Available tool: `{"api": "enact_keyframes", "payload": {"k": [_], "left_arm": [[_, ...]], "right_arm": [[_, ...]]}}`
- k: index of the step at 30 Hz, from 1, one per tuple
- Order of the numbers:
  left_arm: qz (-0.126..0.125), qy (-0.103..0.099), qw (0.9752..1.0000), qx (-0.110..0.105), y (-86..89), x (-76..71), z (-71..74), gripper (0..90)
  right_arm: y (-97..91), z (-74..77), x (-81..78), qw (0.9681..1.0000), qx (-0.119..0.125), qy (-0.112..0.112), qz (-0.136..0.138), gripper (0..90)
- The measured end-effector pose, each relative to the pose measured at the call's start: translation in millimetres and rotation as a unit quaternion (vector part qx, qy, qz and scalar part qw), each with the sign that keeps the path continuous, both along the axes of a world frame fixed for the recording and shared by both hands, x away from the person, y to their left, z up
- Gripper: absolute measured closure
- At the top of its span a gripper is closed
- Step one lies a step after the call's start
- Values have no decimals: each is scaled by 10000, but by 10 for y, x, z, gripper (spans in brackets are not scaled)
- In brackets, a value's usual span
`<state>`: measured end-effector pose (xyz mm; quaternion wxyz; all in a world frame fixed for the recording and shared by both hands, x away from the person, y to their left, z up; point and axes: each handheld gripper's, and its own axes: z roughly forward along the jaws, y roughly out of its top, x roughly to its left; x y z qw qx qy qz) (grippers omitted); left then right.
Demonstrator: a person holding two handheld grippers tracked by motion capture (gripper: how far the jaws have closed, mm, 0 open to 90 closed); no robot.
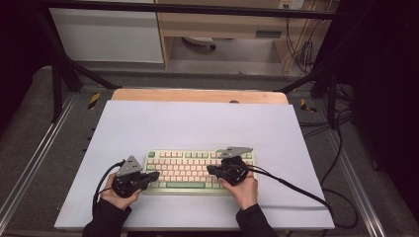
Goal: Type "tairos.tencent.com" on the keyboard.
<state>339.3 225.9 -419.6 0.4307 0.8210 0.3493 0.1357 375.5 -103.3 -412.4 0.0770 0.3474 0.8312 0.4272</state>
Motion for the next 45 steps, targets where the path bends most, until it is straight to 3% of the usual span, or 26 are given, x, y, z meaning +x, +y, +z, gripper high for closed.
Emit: {"api": "enact_keyframes", "payload": {"k": [8,18,27,45], "left_arm": [[30,4,10000,-12,39,0,-4,897],[32,13,10000,-5,35,2,-11,897],[34,16,10000,-4,36,4,-14,898],[34,32,10000,9,37,10,-25,898]], "right_arm": [[162,-59,104,10000,-41,-1,-61,900],[190,-141,167,9997,-163,74,-184,900],[199,-188,175,9995,-253,12,-175,900],[139,-6,33,9998,-148,-113,-17,900]]}}
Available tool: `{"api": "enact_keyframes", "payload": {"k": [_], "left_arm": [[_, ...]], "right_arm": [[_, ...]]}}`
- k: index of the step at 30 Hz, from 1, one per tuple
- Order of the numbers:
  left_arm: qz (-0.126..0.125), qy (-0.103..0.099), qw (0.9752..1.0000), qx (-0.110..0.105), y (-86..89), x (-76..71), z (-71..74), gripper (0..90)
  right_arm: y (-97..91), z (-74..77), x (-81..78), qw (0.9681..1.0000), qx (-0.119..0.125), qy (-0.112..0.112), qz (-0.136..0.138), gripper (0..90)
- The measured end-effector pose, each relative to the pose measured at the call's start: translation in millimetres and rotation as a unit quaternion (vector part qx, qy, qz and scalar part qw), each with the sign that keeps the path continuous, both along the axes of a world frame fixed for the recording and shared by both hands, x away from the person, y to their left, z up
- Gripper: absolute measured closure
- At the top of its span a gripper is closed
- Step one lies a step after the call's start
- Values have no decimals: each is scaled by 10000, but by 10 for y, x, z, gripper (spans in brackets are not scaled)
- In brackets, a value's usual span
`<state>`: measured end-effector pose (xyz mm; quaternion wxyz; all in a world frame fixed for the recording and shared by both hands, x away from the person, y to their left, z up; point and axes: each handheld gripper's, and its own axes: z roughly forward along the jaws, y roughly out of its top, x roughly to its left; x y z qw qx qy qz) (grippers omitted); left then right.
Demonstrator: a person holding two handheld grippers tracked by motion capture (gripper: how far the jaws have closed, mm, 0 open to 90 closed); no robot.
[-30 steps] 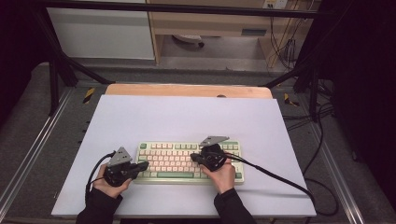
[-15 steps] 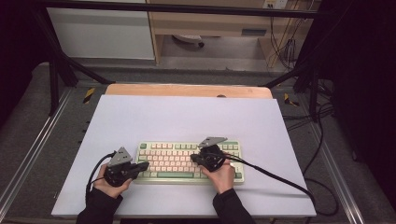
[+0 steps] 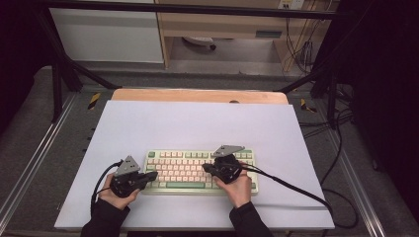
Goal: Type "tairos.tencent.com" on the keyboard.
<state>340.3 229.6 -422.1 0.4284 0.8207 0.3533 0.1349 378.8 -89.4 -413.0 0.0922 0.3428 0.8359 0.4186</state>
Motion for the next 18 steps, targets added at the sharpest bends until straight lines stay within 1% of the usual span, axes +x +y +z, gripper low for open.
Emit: {"api": "enact_keyframes", "payload": {"k": [9,11,18], "left_arm": [[-7,6,10000,11,-5,2,-3,898],[-4,5,10000,9,-6,1,-3,898],[-7,6,10000,10,-6,4,-4,898]], "right_arm": [[21,13,-81,9998,87,50,164,900],[37,6,-91,9997,101,43,217,900],[89,-55,-115,9993,132,144,316,900]]}}
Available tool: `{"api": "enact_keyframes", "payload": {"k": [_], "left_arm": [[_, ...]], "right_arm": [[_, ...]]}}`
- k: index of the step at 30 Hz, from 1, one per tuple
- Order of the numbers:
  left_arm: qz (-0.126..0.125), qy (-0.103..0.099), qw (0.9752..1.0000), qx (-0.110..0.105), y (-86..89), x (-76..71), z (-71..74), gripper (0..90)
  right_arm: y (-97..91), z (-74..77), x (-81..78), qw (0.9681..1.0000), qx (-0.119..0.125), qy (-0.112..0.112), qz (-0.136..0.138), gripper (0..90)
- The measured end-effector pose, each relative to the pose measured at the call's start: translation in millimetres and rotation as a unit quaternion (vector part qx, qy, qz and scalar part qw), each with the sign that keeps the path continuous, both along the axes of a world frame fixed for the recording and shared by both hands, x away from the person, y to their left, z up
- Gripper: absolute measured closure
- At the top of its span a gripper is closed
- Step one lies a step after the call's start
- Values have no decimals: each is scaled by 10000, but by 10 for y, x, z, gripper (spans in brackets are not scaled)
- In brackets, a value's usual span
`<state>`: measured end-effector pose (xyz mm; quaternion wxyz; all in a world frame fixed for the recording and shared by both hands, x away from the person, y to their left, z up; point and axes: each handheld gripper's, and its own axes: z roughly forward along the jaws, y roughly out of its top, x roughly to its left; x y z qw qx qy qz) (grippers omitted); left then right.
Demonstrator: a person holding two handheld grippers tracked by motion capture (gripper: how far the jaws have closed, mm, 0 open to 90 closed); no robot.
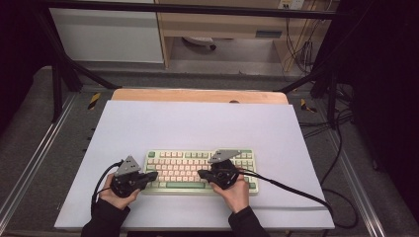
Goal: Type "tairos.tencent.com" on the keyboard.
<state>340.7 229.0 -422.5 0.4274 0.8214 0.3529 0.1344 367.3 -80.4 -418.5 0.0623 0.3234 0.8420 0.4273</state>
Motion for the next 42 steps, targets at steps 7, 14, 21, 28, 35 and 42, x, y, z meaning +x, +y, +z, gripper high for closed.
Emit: {"api": "enact_keyframes", "payload": {"k": [7,14,21,28,35,42], "left_arm": [[0,2,10000,-3,-2,0,-1,898],[-2,4,10000,1,-1,1,-2,898],[-2,-8,10000,-15,4,-2,6,898],[-17,-24,10000,-36,12,-8,19,897],[-40,6,10000,20,26,9,23,812],[-60,-53,9999,91,72,14,39,615]], "right_arm": [[56,-67,-5,9999,25,79,65,900],[79,-124,1,9999,-32,118,100,900],[80,-138,6,9999,-73,96,123,900],[-42,26,3,10000,-58,-59,31,900],[-319,128,2,9998,18,-96,-180,873],[-695,197,-20,9993,65,-140,-346,684]]}}
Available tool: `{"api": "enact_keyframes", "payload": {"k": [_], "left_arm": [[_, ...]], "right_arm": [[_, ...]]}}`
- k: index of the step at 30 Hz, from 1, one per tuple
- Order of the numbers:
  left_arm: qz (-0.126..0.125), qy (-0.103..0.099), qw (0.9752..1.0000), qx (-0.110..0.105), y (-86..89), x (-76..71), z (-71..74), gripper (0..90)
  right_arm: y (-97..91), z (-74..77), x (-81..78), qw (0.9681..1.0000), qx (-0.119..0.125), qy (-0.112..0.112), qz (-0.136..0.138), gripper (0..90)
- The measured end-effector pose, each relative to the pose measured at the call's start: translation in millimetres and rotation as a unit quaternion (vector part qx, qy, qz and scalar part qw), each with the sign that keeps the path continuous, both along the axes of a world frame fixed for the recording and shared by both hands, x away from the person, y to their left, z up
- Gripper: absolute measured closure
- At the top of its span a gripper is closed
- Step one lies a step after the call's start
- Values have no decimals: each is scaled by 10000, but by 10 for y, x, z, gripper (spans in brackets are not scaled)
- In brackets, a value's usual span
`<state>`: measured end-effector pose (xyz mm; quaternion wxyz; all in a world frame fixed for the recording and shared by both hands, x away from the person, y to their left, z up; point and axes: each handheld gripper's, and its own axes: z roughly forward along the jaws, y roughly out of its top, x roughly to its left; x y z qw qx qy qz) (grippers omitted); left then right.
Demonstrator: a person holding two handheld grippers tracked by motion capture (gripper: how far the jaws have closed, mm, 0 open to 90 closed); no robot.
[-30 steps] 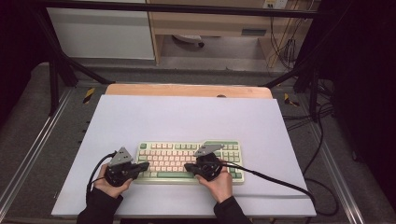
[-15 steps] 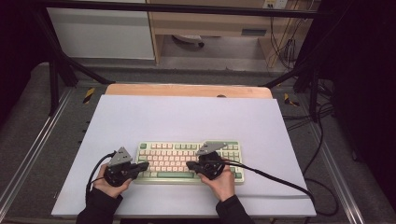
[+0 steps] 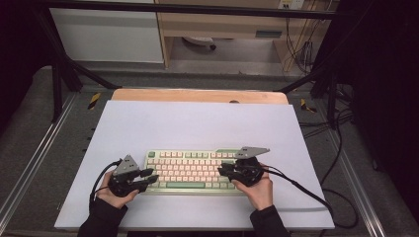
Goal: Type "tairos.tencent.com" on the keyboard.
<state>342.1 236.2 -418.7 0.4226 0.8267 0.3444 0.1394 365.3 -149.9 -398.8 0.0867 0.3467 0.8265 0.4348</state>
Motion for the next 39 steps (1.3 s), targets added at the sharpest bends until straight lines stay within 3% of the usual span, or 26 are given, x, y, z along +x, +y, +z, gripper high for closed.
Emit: {"api": "enact_keyframes", "payload": {"k": [5,9,16,20,26,33,39], "left_arm": [[11,-45,9999,135,54,-2,4,477],[41,40,9998,165,101,10,-17,374],[99,116,9997,172,191,7,-55,227],[128,125,9996,222,241,-7,-85,171],[172,188,9995,190,319,-26,-132,110],[164,208,9995,186,346,-41,-173,65],[152,164,9996,181,352,-59,-178,54]], "right_arm": [[-229,-5,-30,9998,-25,-104,-143,513],[-408,-42,-62,9996,7,-117,-248,372],[-716,-150,-125,9990,42,7,-436,164],[-875,-214,-154,9980,245,85,-581,117],[-1047,-317,-211,9977,295,87,-597,67],[-1110,-402,-235,9980,88,148,-610,38],[-1108,-408,-240,9982,60,183,-574,25]]}}
